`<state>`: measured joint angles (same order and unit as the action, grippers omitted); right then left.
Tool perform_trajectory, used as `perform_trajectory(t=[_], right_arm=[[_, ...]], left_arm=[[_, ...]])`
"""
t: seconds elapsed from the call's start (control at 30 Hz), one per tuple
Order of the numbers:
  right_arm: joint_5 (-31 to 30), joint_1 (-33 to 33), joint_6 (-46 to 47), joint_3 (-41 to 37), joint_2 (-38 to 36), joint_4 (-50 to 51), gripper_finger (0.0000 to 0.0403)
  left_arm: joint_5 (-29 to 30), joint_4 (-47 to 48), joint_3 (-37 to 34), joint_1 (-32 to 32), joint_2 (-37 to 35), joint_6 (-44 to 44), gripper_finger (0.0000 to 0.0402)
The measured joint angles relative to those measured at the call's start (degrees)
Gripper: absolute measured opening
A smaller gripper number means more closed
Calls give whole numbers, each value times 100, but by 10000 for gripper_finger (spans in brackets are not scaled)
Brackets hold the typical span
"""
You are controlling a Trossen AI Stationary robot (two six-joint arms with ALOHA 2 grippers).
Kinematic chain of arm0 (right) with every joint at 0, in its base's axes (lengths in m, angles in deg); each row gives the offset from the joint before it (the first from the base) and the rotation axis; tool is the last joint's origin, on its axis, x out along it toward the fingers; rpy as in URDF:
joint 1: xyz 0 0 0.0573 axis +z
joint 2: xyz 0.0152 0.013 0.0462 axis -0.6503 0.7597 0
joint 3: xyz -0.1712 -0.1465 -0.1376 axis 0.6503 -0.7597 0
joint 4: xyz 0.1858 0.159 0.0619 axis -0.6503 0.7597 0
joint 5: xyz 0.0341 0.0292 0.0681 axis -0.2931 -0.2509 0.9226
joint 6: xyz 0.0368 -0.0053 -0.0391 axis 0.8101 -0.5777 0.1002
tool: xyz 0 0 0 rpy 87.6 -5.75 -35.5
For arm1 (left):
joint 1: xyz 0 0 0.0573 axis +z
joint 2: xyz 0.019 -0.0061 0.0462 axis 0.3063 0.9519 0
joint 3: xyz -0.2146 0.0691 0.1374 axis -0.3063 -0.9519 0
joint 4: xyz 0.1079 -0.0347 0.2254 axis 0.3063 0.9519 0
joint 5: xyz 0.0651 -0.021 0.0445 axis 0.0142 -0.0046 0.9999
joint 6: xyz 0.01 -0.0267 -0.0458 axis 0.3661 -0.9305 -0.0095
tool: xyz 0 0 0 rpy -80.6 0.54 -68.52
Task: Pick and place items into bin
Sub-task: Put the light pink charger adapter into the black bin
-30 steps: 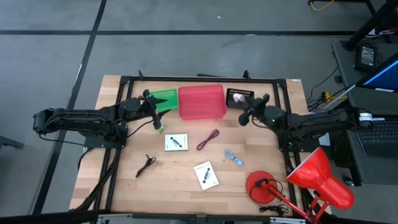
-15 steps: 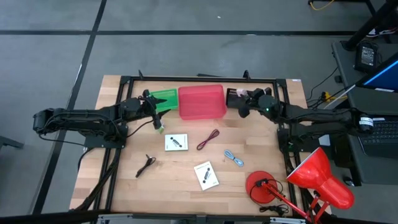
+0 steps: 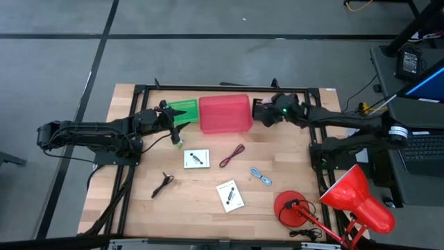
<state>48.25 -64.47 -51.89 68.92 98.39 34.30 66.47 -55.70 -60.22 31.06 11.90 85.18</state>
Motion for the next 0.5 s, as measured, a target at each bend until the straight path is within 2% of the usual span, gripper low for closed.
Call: perform_trajectory(t=[0.27,0.5], right_arm=[[417,-279,-7,492,909,31,91],[588,-451,-42,624,1440,77,91]], left_arm=[[0,0,0,0,0,0,223],[0,-2,0,1,0,0,223]])
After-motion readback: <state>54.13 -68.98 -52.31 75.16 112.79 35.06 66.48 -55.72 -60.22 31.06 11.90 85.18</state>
